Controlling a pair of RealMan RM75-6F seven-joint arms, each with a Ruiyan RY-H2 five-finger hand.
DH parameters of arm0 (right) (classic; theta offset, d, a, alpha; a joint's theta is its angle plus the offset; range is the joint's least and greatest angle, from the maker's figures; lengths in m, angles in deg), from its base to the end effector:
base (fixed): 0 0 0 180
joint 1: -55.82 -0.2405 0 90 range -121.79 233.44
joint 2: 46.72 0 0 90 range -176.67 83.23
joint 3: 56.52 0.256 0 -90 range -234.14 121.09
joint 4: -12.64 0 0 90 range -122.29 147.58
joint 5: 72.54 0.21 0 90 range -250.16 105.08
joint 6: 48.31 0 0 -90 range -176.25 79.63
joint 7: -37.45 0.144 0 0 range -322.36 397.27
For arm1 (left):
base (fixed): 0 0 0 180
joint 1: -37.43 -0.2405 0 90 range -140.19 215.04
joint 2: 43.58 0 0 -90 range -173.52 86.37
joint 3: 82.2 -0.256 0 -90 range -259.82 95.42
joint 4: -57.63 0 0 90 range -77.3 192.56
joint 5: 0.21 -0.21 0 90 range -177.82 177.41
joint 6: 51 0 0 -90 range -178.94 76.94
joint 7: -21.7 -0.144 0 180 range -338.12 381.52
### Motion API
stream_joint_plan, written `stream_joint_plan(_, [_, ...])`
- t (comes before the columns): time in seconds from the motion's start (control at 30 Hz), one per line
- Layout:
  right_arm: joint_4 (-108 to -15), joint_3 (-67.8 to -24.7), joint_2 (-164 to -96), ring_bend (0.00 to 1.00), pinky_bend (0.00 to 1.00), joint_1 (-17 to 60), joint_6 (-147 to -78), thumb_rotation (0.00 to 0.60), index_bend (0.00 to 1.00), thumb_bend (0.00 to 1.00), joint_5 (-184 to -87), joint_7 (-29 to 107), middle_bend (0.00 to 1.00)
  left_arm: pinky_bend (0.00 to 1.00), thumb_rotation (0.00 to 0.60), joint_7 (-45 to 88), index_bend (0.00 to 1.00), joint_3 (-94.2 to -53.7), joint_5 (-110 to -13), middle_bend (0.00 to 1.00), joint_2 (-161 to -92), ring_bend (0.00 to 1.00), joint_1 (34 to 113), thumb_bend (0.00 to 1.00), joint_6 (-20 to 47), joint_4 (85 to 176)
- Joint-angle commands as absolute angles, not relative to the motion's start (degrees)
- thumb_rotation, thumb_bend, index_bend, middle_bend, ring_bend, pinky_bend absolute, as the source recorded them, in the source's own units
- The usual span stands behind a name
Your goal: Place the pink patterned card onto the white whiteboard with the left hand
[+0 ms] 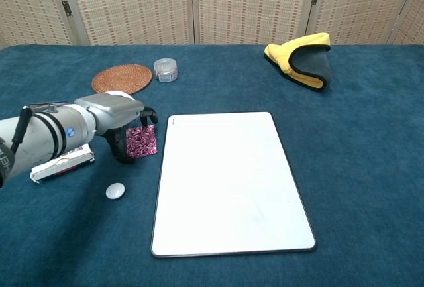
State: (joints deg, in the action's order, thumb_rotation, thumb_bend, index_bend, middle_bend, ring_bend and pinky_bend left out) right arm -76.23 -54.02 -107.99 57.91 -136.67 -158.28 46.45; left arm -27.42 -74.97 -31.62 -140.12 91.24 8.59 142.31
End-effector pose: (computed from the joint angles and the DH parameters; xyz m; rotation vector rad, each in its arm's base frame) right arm -0.3426 -0.1403 0.1889 1.2616 -0.9643 0.8846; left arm -0.1305 0.3450 -0.0635 -1.8911 -0.8889 -0.5026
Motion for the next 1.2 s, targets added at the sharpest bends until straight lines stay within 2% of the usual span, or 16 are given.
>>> stream_joint_plan(0.03, [-76.18,-54.00,-108.00,0.21,0.10,57.96,-136.69,0.600,0.16,0.31,-158.23,46.50,0.17,0.00,0.600,-27.68,0.18,-74.91,-31.94,0.22,-140.15,0.19,91.25,0.28,9.54,142.43])
stream_joint_plan(0.47, [-76.02,-54.04,-108.06,0.22,0.10,58.05,-136.68,0.600,0.16,0.31,-158.29,46.76,0.17,0.00,0.600,-29.53,0.17,-74.99,-29.57,0.21,-140.52,0.18,91.57,0.28,10.01,142.44])
stream_joint_plan(0.8, [-76.09,-54.01,-107.96,0.22,0.10,58.22,-136.89,0.600,0.16,0.31,-158.30,46.72,0.17,0.00,0.600,-29.55,0.22,-75.23,-30.06,0.21,-140.86,0.22,91.59,0.29,10.00,142.34])
stream_joint_plan(0.97, [-76.09,-53.99,-108.03,0.22,0.10,58.17,-136.79,0.600,0.16,0.31,-158.31,46.65,0.17,0.00,0.600,-28.66,0.26,-75.36,-31.55,0.25,-140.63,0.25,91.22,0.29,10.25,142.62])
stream_joint_plan(1.2, [-76.23,-53.93,-108.00,0.21,0.10,58.13,-136.72,0.600,0.16,0.31,-158.26,46.45,0.17,0.00,0.600,-27.78,0.26,-75.67,-33.79,0.25,-138.57,0.25,90.68,0.29,10.52,144.44])
